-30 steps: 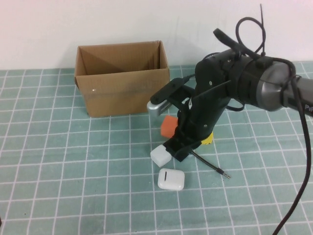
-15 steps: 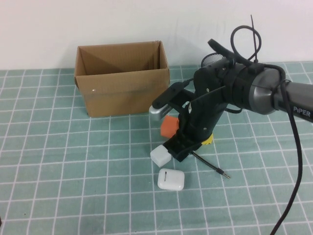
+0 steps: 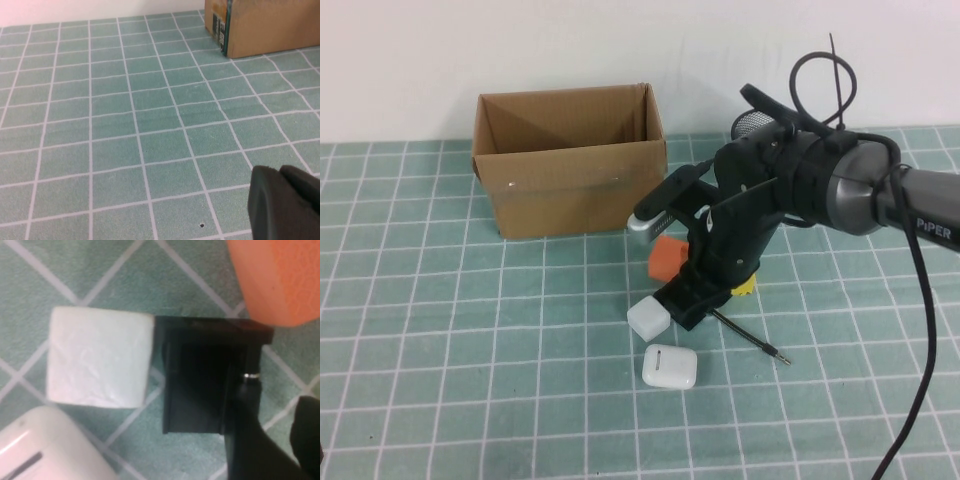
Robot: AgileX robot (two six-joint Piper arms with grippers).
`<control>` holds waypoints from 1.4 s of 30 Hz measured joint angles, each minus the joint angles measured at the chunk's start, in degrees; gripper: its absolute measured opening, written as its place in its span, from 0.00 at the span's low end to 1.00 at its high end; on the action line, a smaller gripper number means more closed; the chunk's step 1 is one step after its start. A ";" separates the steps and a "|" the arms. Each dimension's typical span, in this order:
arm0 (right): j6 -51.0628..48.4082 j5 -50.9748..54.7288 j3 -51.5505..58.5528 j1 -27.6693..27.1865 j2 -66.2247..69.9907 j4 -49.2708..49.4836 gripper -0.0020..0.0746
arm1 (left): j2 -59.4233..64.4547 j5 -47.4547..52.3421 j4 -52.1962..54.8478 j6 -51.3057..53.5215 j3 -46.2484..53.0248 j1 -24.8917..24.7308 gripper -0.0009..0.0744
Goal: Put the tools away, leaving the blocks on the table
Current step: Pick up the long Screwdriver from the table
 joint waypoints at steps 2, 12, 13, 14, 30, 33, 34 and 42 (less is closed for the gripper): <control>0.00 -0.23 0.00 0.00 0.48 0.10 0.25 | 0.00 0.00 0.00 0.00 0.00 0.00 0.01; 0.40 -1.14 0.00 -0.12 1.19 -1.37 0.25 | 0.00 0.00 0.00 0.00 0.00 0.00 0.01; 0.68 -1.14 0.00 -0.24 1.19 -1.62 0.25 | 0.00 0.00 0.00 0.00 0.00 0.00 0.01; 0.68 -1.14 0.00 -0.49 1.19 -1.62 0.25 | 0.00 0.00 0.00 0.00 0.00 0.00 0.01; 1.35 -2.36 0.00 -1.18 2.52 1.59 0.25 | 0.00 0.00 0.00 0.00 0.00 0.00 0.01; 2.40 -2.15 0.00 -1.18 3.37 1.48 0.25 | 0.00 0.00 0.00 0.00 0.00 0.00 0.01; 2.73 -2.15 0.00 -1.18 3.41 1.48 0.25 | 0.00 0.00 0.00 0.00 0.00 0.00 0.01; 3.91 -1.43 0.12 -1.18 -0.03 2.31 0.02 | 0.00 0.00 0.00 0.00 0.00 0.00 0.01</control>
